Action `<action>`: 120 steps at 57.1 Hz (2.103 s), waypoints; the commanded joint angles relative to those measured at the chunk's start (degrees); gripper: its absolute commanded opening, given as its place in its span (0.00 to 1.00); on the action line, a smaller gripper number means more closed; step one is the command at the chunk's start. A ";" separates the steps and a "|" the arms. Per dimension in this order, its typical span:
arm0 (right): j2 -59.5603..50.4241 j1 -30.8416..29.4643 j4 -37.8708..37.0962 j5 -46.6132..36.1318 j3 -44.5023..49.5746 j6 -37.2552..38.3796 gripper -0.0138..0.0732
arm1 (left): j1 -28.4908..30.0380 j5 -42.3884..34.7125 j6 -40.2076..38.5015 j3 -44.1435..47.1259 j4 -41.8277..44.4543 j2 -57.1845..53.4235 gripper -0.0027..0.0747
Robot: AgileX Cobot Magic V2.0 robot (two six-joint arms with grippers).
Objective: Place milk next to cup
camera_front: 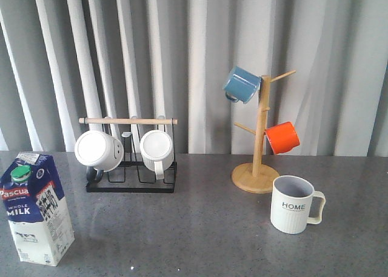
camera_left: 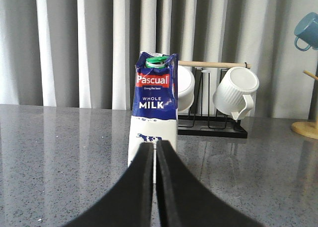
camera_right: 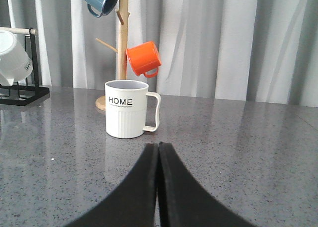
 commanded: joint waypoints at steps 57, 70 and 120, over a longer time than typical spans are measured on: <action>-1.04 -0.27 -0.37 -3.89 0.50 -0.29 0.15 | -0.05 -4.33 -0.57 -1.18 -0.42 -0.70 0.03; -1.04 -0.27 -0.37 -11.19 0.43 -0.17 0.15 | -0.05 -4.33 -0.57 -1.18 -0.42 -0.70 0.03; 52.88 0.17 -3.36 -11.44 -37.02 7.19 0.15 | -1.76 -19.95 0.96 -31.84 -1.99 45.34 0.03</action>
